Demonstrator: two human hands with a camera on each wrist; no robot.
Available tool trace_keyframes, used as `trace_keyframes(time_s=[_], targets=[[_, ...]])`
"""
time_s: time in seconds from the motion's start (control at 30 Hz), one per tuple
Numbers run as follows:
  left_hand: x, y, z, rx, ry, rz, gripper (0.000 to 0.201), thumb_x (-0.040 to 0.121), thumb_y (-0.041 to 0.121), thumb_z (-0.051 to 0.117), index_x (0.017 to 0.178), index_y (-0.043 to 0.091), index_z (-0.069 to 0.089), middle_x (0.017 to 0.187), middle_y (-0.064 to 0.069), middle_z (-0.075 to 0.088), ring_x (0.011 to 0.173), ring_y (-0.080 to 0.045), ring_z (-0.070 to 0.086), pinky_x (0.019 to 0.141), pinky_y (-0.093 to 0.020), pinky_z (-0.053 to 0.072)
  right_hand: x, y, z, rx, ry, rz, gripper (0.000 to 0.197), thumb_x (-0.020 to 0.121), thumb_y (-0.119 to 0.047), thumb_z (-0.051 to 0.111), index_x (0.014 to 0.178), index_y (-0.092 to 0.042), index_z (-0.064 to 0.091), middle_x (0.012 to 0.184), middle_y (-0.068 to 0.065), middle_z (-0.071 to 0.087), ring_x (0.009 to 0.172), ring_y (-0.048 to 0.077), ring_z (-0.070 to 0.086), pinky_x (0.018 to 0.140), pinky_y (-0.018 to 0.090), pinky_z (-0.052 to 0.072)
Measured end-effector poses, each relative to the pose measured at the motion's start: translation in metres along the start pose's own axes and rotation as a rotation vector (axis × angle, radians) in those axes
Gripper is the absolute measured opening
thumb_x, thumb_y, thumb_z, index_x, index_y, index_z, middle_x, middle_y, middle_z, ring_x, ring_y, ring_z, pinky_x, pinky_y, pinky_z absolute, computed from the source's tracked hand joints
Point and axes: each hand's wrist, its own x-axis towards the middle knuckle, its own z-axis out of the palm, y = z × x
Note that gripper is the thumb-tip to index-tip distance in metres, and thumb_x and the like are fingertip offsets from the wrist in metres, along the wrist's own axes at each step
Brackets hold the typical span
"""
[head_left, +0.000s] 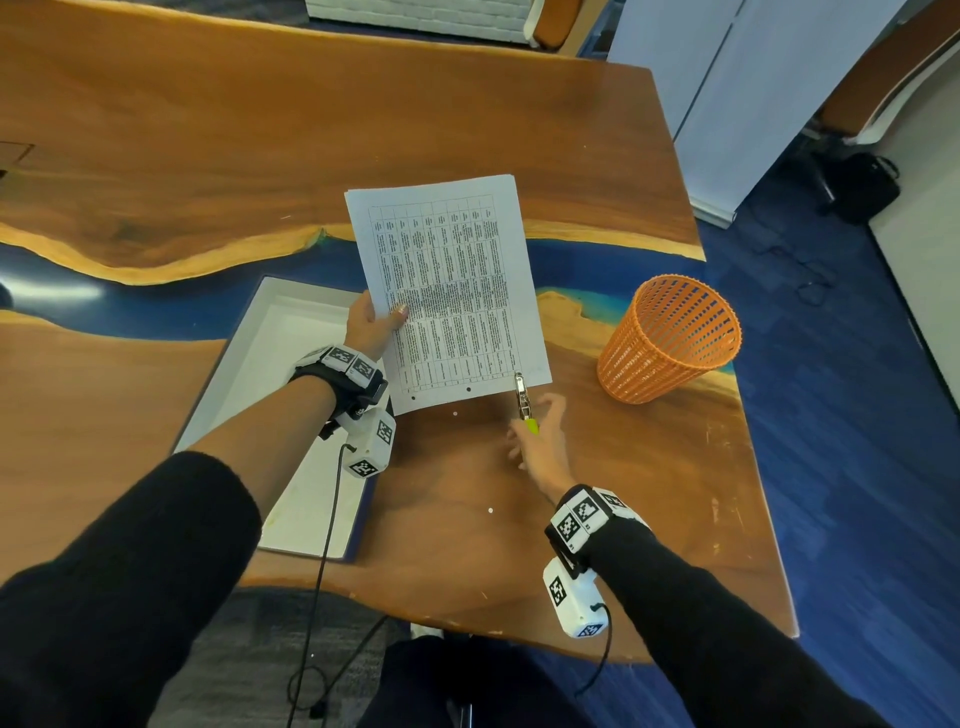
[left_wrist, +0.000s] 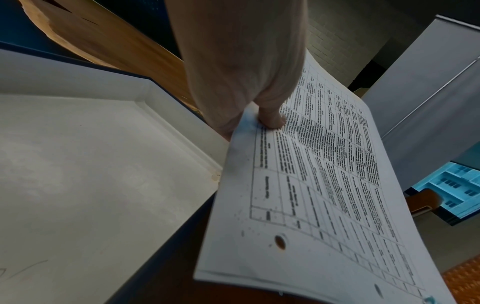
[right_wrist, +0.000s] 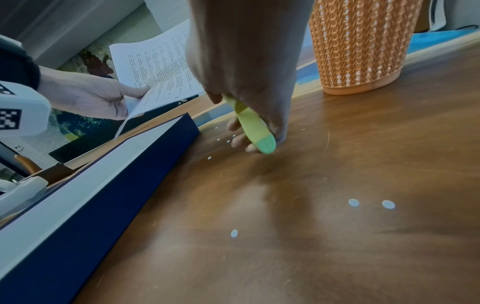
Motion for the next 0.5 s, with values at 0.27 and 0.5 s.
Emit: trace_keyframes(time_s=[0.27, 0.5], targets=[[0.0003, 0.0001, 0.0005, 0.003, 0.006, -0.007, 0.04, 0.092, 0.003, 0.057, 0.131, 0.001, 0.049, 0.131, -0.019, 0.057, 0.118, -0.033, 0.057, 0.098, -0.049, 0.048, -0.0034, -0.0041, -0.0007, 0.037, -0.045, -0.093, 0.058, 0.089, -0.012, 0.049, 0.129, -0.051, 0.034, 0.089, -0.003, 0.057, 0.065, 0.016, 0.051, 0.048, 0.016, 0.042], [-0.0001, -0.0014, -0.0014, 0.022, 0.003, 0.028, 0.039, 0.091, 0.004, 0.057, 0.13, 0.0, 0.05, 0.13, -0.02, 0.057, 0.117, -0.034, 0.057, 0.097, -0.05, 0.048, -0.0032, -0.0029, -0.0016, 0.041, 0.022, -0.168, 0.055, 0.087, -0.004, 0.051, 0.131, -0.036, 0.046, 0.09, -0.007, 0.064, 0.075, 0.012, 0.054, 0.075, 0.031, 0.047]])
